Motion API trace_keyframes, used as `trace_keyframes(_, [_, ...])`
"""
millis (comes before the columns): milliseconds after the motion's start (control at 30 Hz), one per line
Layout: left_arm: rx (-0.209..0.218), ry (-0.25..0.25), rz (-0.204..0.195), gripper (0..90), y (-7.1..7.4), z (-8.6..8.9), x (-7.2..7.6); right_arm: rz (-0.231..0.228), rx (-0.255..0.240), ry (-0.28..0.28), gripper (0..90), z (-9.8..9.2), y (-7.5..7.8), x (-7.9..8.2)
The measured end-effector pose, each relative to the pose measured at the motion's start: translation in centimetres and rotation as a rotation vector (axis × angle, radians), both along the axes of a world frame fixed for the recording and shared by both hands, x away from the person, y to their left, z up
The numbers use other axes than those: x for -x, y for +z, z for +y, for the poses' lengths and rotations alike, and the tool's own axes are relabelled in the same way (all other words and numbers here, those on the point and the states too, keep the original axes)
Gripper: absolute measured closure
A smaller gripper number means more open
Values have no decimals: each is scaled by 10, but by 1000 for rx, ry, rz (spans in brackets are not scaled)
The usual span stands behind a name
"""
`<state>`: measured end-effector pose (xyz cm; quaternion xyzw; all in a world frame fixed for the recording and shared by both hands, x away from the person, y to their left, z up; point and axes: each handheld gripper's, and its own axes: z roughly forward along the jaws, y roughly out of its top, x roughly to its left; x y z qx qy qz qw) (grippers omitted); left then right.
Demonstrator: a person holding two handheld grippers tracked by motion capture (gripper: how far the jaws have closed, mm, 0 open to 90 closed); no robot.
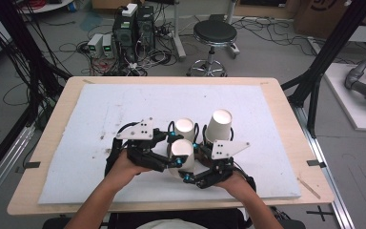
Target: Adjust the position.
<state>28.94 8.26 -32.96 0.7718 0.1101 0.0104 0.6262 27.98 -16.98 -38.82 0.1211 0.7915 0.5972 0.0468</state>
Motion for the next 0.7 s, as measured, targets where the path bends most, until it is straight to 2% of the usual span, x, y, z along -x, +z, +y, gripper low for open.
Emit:
trace_keyframes(167, [7, -14, 0, 353, 0, -3, 1, -7, 8, 3, 202, 2, -1, 1])
trace_keyframes(200, [7, -15, -1, 353, 0, -3, 1, -14, 2, 15, 261, 1, 0, 0])
trace_keyframes(333, [3, -19, -3, 355, 0, -2, -1, -38, 13, 18, 284, -1, 1, 1])
trace_keyframes(433, [-13, -23, 9, 355, -4, -3, -3, -41, 73, 22, 326, -3, 3, -1])
trace_keyframes(600, [0, -35, 10, 346, -5, -2, -4, -49, 117, 30, 337, -5, 8, -3])
trace_keyframes(633, [10, -31, 15, 285, -4, -1, -4, -56, 138, 29, 337, -6, 10, -3])
trace_keyframes(700, [16, -29, 11, 247, -3, 0, -4, -51, 149, 42, 337, -7, 13, -4])
